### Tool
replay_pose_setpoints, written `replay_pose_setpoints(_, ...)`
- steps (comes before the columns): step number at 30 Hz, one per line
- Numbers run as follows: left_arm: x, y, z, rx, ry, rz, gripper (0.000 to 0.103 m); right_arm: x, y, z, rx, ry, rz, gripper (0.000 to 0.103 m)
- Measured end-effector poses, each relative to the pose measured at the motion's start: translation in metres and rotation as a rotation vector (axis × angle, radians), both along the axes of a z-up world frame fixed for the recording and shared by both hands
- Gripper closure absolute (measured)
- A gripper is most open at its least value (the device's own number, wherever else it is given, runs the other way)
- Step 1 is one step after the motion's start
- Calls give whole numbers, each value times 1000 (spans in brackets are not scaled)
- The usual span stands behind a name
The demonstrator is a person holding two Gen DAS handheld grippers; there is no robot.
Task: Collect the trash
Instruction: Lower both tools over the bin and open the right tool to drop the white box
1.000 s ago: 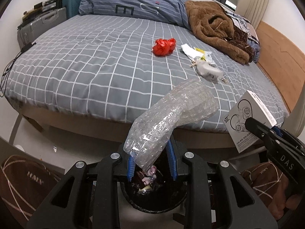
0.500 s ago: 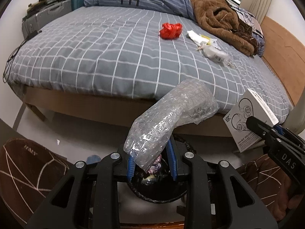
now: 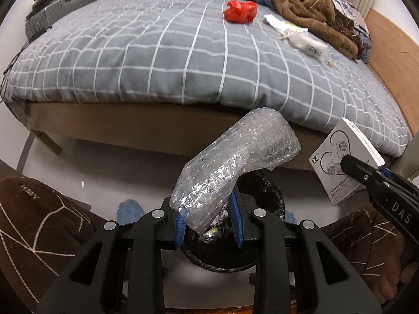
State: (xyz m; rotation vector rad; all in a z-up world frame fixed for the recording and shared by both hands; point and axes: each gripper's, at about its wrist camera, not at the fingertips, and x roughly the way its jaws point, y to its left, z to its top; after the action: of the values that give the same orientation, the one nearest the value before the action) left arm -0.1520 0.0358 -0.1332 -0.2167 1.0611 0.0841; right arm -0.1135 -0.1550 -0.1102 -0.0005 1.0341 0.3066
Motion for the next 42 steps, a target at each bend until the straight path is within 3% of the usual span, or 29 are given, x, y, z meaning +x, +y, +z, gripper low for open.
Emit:
replay_pose_setpoints(11, 14, 4, -40, 14, 89, 0, 75, 8, 11, -29, -34, 32, 15, 66)
replay_pose_setpoints(35, 38, 5, -79, 51, 144, 23, 75, 24, 32, -86, -68, 152, 35, 65)
replay_pose_setpoints(39, 39, 5, -82, 56, 160, 30, 75, 25, 34, -89, -72, 148, 26, 61)
replay_pose_setpoints(42, 41, 2, -83, 65, 169, 21, 75, 25, 31, -85, -67, 120, 11, 43)
